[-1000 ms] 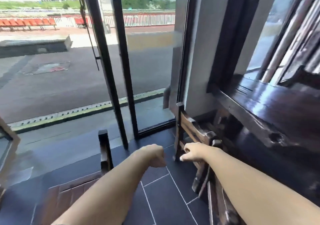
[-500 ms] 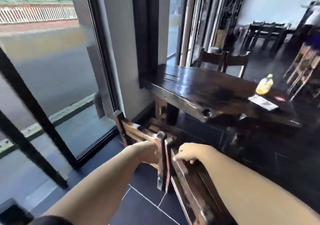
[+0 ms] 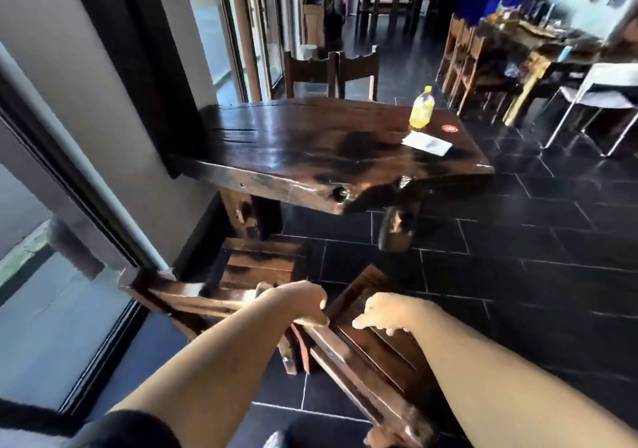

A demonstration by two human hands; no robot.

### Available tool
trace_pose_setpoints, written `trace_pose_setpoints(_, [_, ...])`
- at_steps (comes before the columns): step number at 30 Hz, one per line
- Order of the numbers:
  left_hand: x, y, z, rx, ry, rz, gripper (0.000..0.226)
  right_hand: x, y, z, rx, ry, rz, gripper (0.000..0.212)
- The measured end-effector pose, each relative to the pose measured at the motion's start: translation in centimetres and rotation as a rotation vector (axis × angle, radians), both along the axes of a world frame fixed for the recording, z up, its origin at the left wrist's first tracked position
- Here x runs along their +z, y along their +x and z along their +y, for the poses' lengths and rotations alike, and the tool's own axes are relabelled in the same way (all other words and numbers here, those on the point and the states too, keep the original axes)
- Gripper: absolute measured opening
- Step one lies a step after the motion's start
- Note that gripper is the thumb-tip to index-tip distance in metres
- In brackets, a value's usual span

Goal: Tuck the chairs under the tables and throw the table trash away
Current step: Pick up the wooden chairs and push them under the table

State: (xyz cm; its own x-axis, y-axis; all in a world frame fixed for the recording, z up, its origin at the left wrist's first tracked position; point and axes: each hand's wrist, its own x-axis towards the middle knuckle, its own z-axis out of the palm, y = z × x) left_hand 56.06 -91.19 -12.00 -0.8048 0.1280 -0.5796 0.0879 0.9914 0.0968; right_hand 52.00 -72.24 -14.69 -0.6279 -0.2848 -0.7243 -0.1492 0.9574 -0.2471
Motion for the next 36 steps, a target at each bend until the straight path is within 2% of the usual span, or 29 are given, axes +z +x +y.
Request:
trace_pose_setpoints(4, [-1.9, -2.5, -0.6, -0.188, 0.022, -0.051, 0.049, -0.6, 1.2, -0.5, -0.106, 0.045, 0.025, 0.062])
trace_pose_setpoints(8, [-4.6, -4.4, -1.3, -0.313, 0.085, -0.062, 0.051, -1.6, 3.4, -1.7, -0.224, 0.0, 0.069, 0.07])
trace_pose_setpoints(13, [-7.2, -4.0, -1.8, -0.366, 0.31, -0.035, 0.029, -6.0, 6.7, -2.6, -0.452, 0.018, 0.252, 0.086])
trace_pose_setpoints(18, [-11.6, -3.3, -3.2, -0.428, 0.249, 0.176, 0.044, -10.3, 9.9, -2.6, -0.435, 0.099, 0.48, 0.088])
trace_pose_setpoints(21, [-15.6, -2.7, -4.0, -0.498, 0.31, 0.316, 0.06, -13.3, 11.4, -2.5, -0.454, 0.131, 0.627, 0.092])
trace_pose_setpoints(27, [-19.3, -2.6, -4.4, -0.563, 0.313, 0.519, 0.06, -17.6, 13.2, -2.2, -0.546, 0.211, 0.724, 0.07])
trace_pose_setpoints(36, [-21.5, -2.8, -3.9, -0.527, 0.287, 0.537, 0.062, -19.6, 13.7, -1.6, -0.532, 0.191, 0.872, 0.066])
